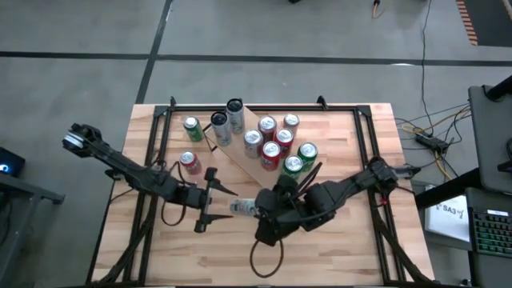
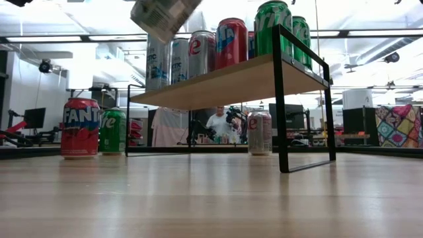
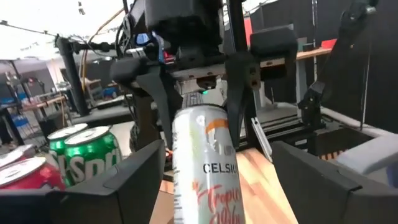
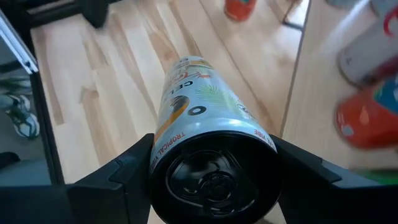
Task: Place canned beverage on shelf
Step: Put the yellow soda can on the shelf aligned with the blue soda can
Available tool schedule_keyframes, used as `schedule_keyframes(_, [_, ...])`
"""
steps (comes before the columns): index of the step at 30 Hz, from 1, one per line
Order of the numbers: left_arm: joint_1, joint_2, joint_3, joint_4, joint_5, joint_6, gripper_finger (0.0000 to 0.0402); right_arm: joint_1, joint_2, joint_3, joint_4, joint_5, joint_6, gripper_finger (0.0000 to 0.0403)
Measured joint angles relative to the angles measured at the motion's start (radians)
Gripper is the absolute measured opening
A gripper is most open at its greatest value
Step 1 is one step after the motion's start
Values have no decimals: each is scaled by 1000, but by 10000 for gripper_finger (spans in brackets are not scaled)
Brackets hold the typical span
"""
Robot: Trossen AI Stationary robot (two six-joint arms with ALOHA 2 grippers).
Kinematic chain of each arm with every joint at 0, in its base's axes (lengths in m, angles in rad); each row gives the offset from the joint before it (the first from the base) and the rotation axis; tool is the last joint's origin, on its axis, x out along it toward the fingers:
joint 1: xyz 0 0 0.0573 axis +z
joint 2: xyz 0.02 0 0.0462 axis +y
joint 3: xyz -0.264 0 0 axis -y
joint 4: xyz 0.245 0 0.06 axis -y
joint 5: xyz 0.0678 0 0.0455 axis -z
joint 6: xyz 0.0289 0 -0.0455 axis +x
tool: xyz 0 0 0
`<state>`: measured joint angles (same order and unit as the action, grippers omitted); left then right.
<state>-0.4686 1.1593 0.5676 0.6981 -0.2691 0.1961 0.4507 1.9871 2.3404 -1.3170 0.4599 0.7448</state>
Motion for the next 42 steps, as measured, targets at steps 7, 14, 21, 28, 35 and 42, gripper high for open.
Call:
schedule_keyframes(7, [-2,109,122,-183,-114,-32,280,-13,10,14,-31,3,-100,242])
schedule_keyframes(14, [-8,192,240,-374,-262,-112,281,-13,5,15,-38,22,-146,242])
schedule_keyframes(21, [-8,270,326,-535,-271,-153,281,-16,5,15,-34,33,-164,242])
schedule_keyframes(28, [-11,310,364,-554,-287,-69,267,-16,3,15,-34,34,-170,242])
schedule_keyframes(35, [-13,295,355,-550,-319,-23,232,-16,3,15,-28,48,-186,268])
schedule_keyframes(42, [-18,295,343,-512,-335,49,232,-17,-12,16,-15,32,-179,290])
